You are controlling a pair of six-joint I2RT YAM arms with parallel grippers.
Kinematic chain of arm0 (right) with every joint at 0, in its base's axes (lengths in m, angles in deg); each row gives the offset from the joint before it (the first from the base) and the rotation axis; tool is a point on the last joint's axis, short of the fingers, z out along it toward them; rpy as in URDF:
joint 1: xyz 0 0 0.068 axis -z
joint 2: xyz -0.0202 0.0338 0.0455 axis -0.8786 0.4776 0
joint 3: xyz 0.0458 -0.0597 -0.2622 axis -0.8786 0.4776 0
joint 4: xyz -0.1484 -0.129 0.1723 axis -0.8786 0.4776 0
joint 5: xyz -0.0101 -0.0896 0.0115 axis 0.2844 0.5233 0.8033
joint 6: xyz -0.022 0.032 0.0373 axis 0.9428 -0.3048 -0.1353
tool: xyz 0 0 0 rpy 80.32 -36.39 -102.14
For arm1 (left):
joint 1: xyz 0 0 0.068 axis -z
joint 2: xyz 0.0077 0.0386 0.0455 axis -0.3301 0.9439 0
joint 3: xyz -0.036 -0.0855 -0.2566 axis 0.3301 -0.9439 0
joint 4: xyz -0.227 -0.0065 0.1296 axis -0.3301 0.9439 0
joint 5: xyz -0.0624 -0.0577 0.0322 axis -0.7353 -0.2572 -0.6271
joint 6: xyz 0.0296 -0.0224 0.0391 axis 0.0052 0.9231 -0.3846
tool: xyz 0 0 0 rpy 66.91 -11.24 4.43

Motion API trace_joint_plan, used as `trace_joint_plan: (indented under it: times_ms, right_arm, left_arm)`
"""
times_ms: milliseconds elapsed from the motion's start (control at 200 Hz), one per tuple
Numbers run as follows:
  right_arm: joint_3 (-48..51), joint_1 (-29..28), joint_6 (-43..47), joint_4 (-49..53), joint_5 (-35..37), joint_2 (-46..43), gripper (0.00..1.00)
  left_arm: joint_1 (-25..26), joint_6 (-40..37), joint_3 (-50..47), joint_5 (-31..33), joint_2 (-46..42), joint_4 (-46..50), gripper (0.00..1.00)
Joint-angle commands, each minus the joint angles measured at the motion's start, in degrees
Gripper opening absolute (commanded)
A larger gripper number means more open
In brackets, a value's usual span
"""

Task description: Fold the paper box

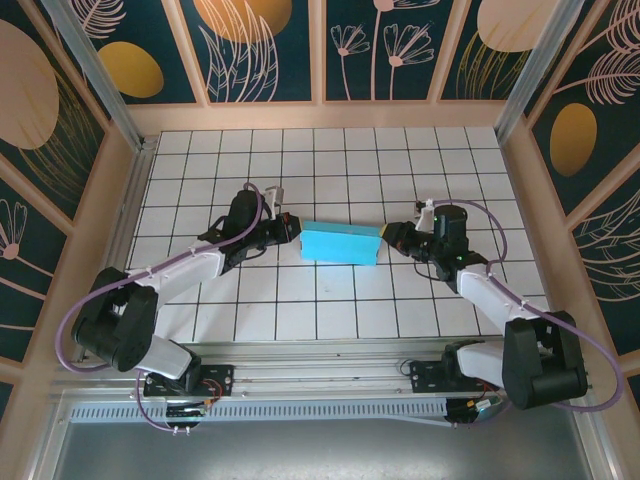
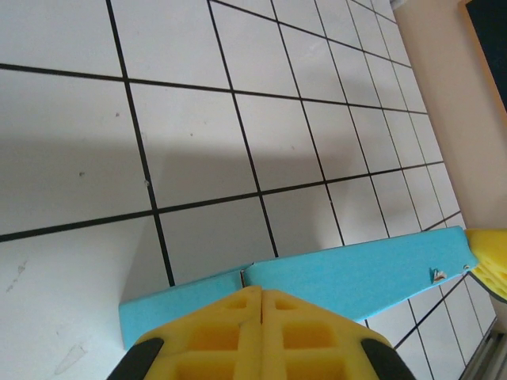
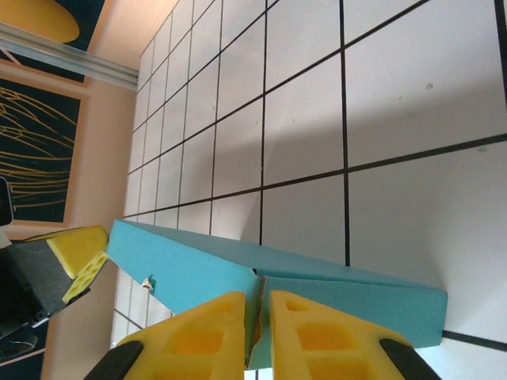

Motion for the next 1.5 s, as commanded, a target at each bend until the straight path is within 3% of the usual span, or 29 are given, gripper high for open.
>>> trace_joint_plan:
  times_ms: [0, 250, 460, 751, 931, 1121, 1497]
  right_arm:
    - [3.83, 0.16, 4.47, 17.74, 12.44, 3.0, 0.14]
    - [-3.75, 0.04, 3.39, 20.55, 7.02, -1.31, 0.19]
    - [-10.87, -1.42, 1.91, 21.45, 3.64, -2.63, 0.24]
    - [-12.44, -2.49, 2.09, 19.97, 0.34, -0.49, 0.33]
    - [-13.12, -3.14, 3.07, 20.22, 0.46, -0.02, 0.38]
    - [-10.8, -4.69, 3.45, 21.76, 1.38, -0.74, 0.32]
    - [-7.1, -7.07, 2.23, 30.03, 8.28, -10.41, 0.35]
  left_arm:
    - [-0.14, -2.65, -7.38, 7.57, 7.31, 20.82, 0.05]
    - [-0.15, -2.62, -5.33, 6.6, 3.04, 21.39, 0.07]
    - [-0.14, -2.15, -1.39, 4.55, -3.24, 21.16, 0.22]
    - [-0.16, -0.15, 0.0, 0.19, -3.78, 16.84, 0.3]
    - [-0.14, 1.69, -0.75, -3.87, -4.15, 12.92, 0.33]
    - [-0.16, 2.76, -3.32, -4.59, -5.14, 14.82, 0.33]
    - [1.71, 6.88, -11.71, -7.05, -17.03, 17.7, 0.32]
